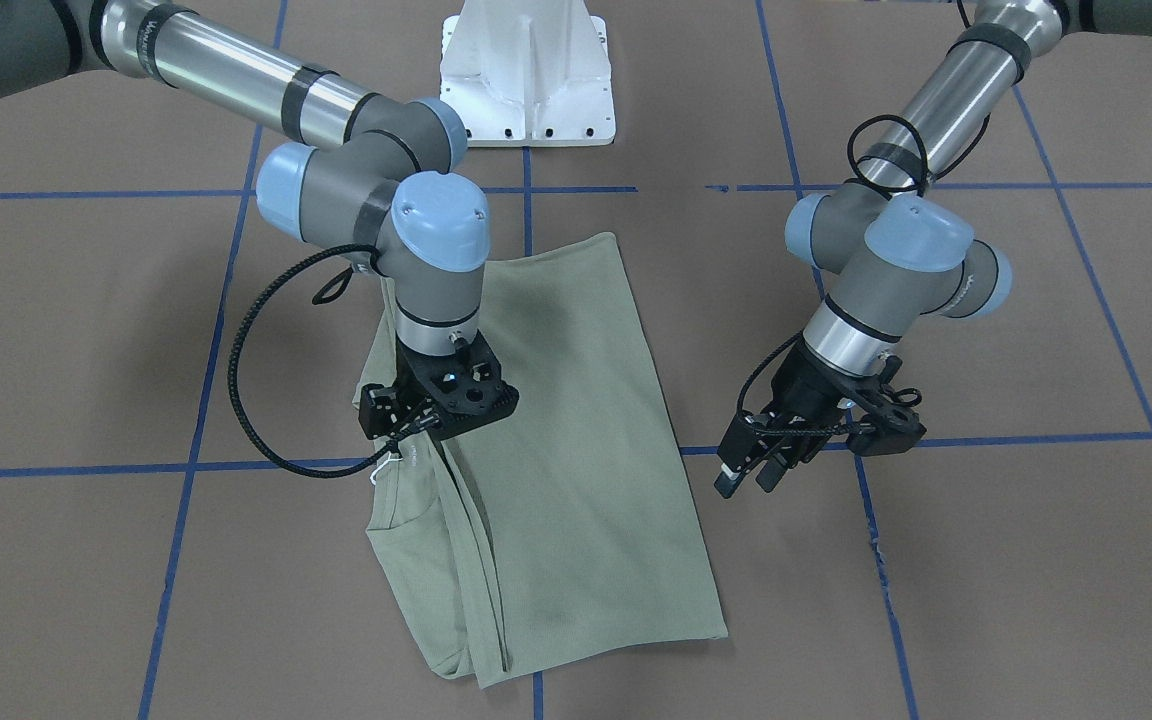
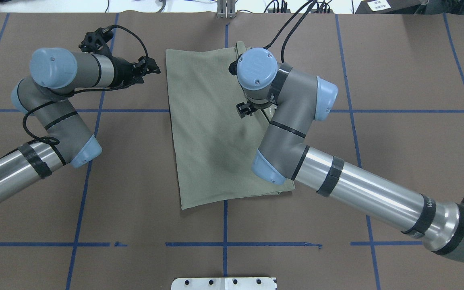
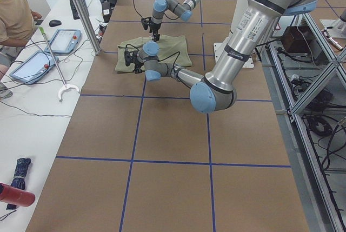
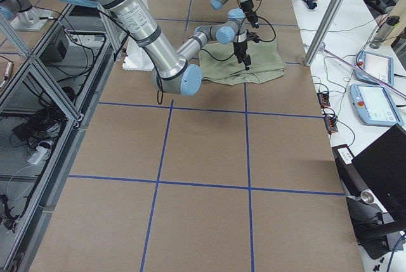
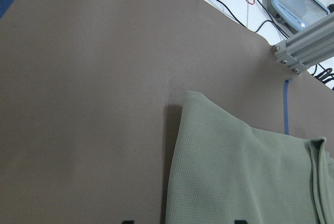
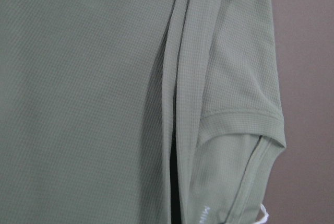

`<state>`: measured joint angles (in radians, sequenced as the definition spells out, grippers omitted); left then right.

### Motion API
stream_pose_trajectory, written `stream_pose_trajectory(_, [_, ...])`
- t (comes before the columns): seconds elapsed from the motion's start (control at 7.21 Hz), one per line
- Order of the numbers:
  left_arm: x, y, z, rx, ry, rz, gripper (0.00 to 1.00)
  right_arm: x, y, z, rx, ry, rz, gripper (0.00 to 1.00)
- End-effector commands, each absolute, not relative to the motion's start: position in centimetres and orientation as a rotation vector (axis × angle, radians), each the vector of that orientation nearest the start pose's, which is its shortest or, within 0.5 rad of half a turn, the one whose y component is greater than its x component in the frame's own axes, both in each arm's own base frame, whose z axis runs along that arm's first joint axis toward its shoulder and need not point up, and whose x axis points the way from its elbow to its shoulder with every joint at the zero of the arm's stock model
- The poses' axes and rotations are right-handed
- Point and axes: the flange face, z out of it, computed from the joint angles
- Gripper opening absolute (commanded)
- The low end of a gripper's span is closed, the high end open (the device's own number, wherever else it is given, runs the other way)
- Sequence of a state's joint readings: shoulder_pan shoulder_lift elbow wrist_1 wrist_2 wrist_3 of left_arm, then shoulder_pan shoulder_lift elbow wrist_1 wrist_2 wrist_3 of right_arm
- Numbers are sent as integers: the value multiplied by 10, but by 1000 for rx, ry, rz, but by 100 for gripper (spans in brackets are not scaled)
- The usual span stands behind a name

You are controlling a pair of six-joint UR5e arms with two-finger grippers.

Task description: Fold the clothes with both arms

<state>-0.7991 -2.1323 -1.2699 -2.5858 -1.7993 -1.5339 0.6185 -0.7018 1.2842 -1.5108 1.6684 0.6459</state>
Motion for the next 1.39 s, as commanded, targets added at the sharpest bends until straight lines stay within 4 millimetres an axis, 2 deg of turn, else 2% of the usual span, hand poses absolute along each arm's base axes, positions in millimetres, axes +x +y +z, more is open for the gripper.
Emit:
stream_pose_trajectory(0.0, [428,-598,354,340,1256,-508,71,-584,-579,255,374,-503,-315,100])
stream_pose_trajectory(0.28, [428,-598,354,337,1257,-509,71,-583,-585,264,377,-486,-312,100])
stream_pose_trajectory(0.42, [428,-598,354,337,1258,-510,71,-566,-600,272,382,-472,-313,100])
stream_pose_trajectory(0.56, [428,-598,354,337,1258,-510,71,-535,-623,294,393,-439,-345,100])
stream_pose_trajectory(0.69, [428,-597,353,339,1259,-508,71,-518,-624,328,384,-410,-371,100])
stream_pose_trajectory(0.83, [428,-597,349,340,1265,-508,71,-505,-624,327,437,-451,-358,100])
stream_pose_trajectory(1.11, [427,-596,349,342,1266,-506,71,-511,-628,294,445,-490,-283,100])
stream_pose_trajectory(1.25, [426,-597,348,342,1268,-506,71,-523,-635,268,445,-514,-241,100])
